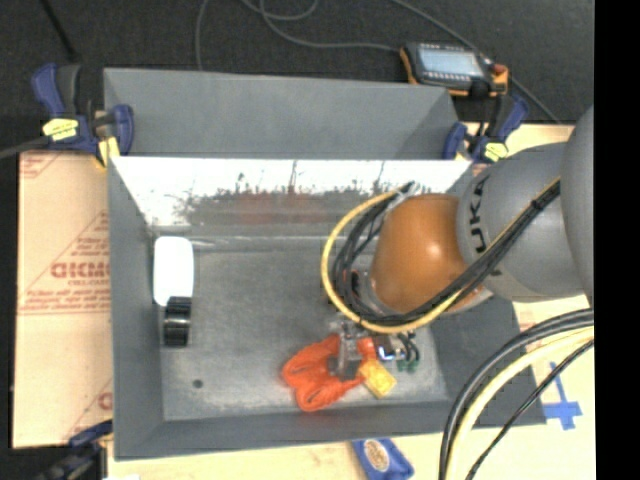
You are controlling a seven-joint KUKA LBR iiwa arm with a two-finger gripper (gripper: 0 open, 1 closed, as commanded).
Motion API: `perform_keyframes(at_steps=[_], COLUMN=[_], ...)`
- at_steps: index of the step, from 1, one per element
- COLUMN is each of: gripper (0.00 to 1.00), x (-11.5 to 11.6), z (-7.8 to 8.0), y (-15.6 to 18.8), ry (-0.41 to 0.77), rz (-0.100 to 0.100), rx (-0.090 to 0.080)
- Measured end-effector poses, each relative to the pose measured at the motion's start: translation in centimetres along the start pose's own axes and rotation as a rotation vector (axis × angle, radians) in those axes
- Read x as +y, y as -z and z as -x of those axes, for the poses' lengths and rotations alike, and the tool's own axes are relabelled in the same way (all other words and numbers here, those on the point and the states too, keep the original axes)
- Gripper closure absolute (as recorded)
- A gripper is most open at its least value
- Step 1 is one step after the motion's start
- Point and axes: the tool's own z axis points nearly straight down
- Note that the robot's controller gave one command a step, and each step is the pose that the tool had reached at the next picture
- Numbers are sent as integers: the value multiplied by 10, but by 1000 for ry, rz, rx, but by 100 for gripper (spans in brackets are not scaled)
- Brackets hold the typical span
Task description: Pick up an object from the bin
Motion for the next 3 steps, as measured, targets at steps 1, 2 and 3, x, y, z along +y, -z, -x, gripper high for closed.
perform_keyframes(at_steps=[1, 2, 3], gripper=[100, 100, 100], x=[-48, -79, -79], z=[-8, -10, -11], y=[-15, -15, -14], ry=[48, 43, 45], rz=[1, 0, 0], rx=[8, 4, 6])
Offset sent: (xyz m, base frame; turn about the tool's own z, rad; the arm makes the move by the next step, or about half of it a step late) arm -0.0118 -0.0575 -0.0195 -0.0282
